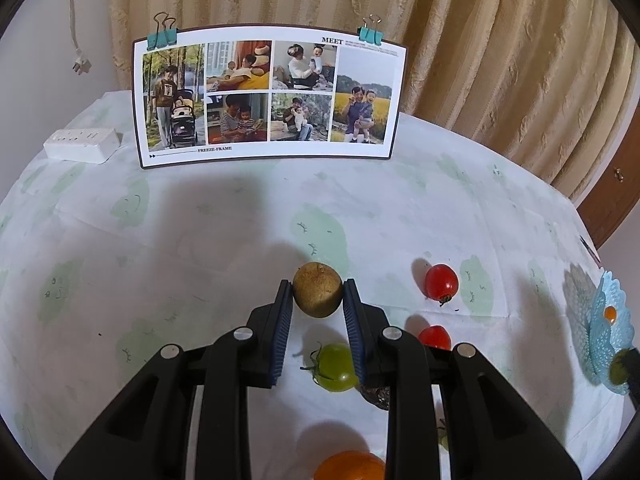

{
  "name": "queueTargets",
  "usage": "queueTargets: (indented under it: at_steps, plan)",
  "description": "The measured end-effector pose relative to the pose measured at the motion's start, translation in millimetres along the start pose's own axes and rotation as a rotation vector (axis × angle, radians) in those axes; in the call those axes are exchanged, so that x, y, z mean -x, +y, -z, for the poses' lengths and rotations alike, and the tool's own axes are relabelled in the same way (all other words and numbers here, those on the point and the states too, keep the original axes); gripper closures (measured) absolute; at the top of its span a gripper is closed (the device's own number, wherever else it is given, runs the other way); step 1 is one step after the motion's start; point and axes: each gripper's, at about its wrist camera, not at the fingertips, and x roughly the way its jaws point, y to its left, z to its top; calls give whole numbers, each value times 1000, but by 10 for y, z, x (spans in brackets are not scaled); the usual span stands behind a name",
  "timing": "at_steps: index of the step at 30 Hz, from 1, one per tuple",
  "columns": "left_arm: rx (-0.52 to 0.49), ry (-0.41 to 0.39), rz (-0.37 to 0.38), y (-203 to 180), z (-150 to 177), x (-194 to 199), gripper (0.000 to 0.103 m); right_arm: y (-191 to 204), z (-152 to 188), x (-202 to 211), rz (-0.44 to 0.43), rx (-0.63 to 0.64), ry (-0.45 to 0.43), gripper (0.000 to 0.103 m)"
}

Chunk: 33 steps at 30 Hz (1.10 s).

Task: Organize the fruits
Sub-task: 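Carry the green tomato in the right gripper into the blue basket and release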

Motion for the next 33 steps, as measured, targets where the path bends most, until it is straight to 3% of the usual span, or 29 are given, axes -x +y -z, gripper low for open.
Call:
queueTargets:
  at_steps: [12, 15, 20, 23, 25, 27, 33]
  plan:
    - [-6, 1, -3, -4, 13, -12, 77, -686, -190, 419, 135, -124, -125, 66]
    - [-10, -1, -3, -16, 19, -10, 77, -835, -179, 436, 191, -139, -136, 66]
    - [-20, -7, -2, -52, 25, 11, 77, -1004, -97, 387, 215, -173, -115, 66]
    - [-30, -10, -2, -97, 25, 31, 77, -1041, -61, 390, 215, -179, -109, 63]
    - [-39, -16, 0, -136, 30, 62, 77, -1048, -63, 427, 215, -172, -119, 49]
    - [-50, -23, 2, -193, 36, 108, 77, -1047, -66, 489, 228, -165, -147, 44]
    - [-109, -46, 34, -511, 110, 287, 77, -1128, -30, 673, 322, -144, -256, 44]
